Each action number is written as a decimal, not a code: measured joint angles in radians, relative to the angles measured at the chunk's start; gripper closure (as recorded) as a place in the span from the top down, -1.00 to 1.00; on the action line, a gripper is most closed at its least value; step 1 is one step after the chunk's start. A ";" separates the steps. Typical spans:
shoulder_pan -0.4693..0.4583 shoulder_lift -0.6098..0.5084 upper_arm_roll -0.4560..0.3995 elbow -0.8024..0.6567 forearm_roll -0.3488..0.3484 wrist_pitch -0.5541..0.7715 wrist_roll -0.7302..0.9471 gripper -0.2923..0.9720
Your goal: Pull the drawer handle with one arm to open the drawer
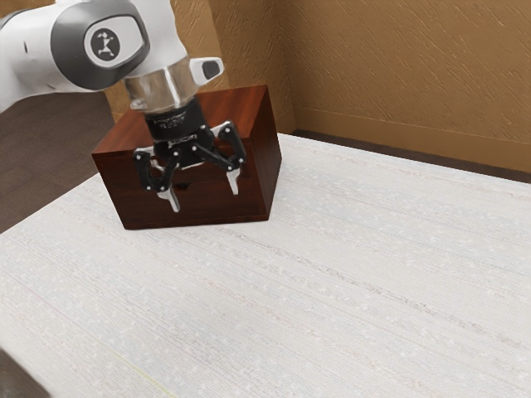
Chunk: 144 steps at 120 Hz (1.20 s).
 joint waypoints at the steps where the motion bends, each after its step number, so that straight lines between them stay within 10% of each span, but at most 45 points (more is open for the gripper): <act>1: 0.002 0.001 0.001 0.001 0.000 0.000 -0.017 0.49; 48: 0.341 -0.091 0.098 -0.136 0.050 0.134 -0.623 0.47; 90: 0.044 -0.090 0.099 -0.197 0.073 0.212 -1.031 0.46; 144: 0.290 -0.015 0.091 -0.190 0.127 0.320 -1.235 0.45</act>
